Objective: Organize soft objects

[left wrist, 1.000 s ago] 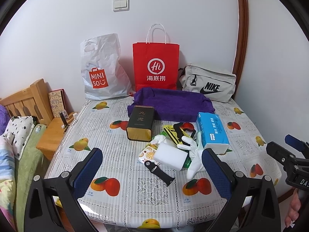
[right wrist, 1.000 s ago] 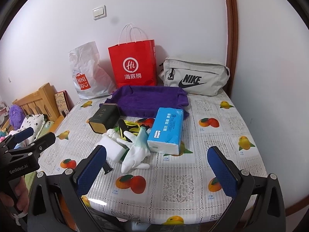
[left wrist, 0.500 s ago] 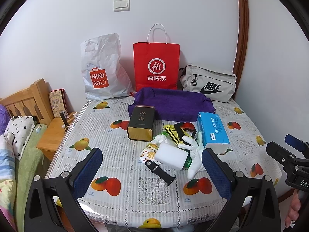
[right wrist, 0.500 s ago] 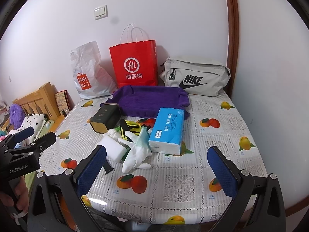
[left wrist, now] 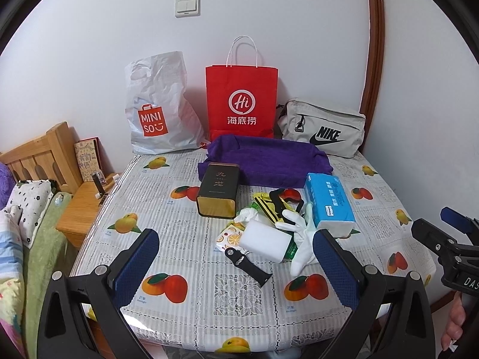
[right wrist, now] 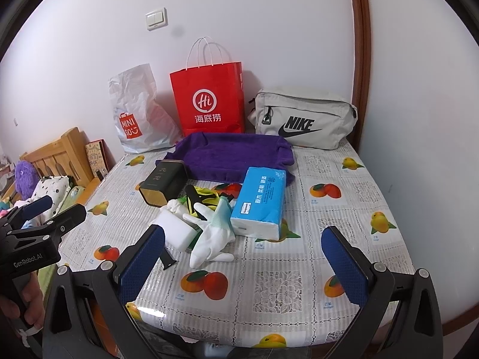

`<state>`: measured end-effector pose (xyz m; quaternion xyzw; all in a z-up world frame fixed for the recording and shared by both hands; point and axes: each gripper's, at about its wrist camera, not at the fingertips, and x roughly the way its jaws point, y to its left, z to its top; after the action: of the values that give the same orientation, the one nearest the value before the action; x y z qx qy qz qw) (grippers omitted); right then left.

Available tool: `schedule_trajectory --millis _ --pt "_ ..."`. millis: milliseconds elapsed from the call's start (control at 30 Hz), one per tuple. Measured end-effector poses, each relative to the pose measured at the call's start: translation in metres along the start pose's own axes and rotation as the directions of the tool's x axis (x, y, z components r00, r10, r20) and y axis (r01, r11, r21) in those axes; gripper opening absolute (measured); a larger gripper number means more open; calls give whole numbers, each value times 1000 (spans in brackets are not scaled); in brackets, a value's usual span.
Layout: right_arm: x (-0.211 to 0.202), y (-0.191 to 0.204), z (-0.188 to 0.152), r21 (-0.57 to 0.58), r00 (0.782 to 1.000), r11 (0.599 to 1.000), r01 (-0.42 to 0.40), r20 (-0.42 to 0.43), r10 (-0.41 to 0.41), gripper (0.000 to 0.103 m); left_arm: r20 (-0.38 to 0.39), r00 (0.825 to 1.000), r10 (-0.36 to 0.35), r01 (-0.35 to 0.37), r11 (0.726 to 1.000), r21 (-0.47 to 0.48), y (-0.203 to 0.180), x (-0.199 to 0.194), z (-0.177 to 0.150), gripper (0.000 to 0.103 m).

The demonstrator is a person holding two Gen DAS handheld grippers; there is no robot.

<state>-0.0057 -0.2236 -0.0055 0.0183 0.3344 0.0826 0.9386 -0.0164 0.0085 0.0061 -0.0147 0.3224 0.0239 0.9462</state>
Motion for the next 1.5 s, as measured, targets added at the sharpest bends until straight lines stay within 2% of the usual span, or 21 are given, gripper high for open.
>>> schedule_trajectory --millis 300,700,967,1200,1400,1500 --pt "0 2 1 -12 1000 1000 -10 2 10 103 -15 1000 -1 1 1000 8 -1 2 -2 103" --pt "10 -1 0 -21 1000 1000 -18 8 18 103 -64 995 -76 77 997 14 -3 20 -7 103" --pt "41 -7 -7 7 999 1000 -25 -31 25 103 -39 998 -42 44 998 38 1 39 -16 103" --pt "74 -14 -16 35 996 998 -42 -71 45 103 -34 998 -44 46 995 85 -3 69 -28 103" --pt "94 -18 -19 36 996 998 -52 -75 54 103 -126 985 -118 126 990 65 -6 104 -39 103" --pt "103 -21 -20 34 996 999 -33 -84 36 103 -149 980 -133 143 988 62 -7 118 -41 103"
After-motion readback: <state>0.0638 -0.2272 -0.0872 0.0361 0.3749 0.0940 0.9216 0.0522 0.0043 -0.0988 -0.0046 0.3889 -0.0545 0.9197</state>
